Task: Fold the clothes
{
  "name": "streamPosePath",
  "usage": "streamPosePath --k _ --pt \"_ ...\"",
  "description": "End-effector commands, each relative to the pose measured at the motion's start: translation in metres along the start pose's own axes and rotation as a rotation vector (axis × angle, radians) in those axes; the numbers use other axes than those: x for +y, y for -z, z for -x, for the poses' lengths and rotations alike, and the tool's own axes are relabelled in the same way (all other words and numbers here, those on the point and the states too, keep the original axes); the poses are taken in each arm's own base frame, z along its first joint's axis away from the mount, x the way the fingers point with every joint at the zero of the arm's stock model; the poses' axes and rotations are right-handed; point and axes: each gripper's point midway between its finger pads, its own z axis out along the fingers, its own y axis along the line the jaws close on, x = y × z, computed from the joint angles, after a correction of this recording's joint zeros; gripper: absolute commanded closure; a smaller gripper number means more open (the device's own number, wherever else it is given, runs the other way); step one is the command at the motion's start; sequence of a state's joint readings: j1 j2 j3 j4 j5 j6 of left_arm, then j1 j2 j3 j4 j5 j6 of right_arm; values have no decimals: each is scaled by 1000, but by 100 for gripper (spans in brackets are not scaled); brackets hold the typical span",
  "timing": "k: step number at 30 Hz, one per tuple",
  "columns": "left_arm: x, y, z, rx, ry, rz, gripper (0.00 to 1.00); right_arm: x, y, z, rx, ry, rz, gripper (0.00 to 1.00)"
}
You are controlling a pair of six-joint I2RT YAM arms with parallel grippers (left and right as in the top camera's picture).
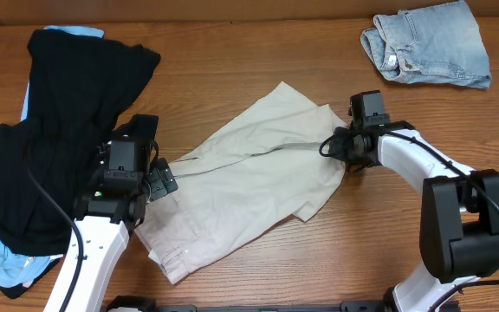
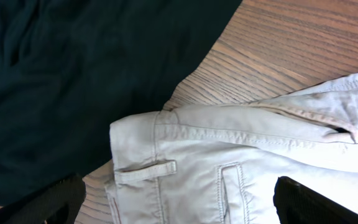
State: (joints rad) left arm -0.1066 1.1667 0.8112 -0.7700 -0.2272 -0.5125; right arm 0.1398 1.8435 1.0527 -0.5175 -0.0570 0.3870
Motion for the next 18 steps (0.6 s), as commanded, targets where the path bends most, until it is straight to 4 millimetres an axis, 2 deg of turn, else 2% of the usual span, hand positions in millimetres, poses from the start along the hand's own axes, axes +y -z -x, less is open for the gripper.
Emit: streamPosePath --k 1,3,7,10,12,15,18 --pt "-3 0 -1 11 -18 -15 0 -37 -4 6 -27 -146 -128 96" --pt "-3 -1 -1 11 -18 -15 0 -53 -2 8 -19 -211 -146 96" --pt "-6 -4 -4 30 -21 -26 0 -98 4 6 30 -357 -171 96" --pt "-11 -10 -8 61 -24 -40 0 -137 12 -1 77 -488 -183 96" --pt "-14 -17 -11 86 -28 -49 0 -155 17 -7 111 -566 -163 96" --pt "-16 -27 -16 120 -34 -37 0 -166 23 -17 171 -663 -87 96" --pt "-15 -37 -23 159 -42 -18 0 -158 29 -17 202 -642 31 96"
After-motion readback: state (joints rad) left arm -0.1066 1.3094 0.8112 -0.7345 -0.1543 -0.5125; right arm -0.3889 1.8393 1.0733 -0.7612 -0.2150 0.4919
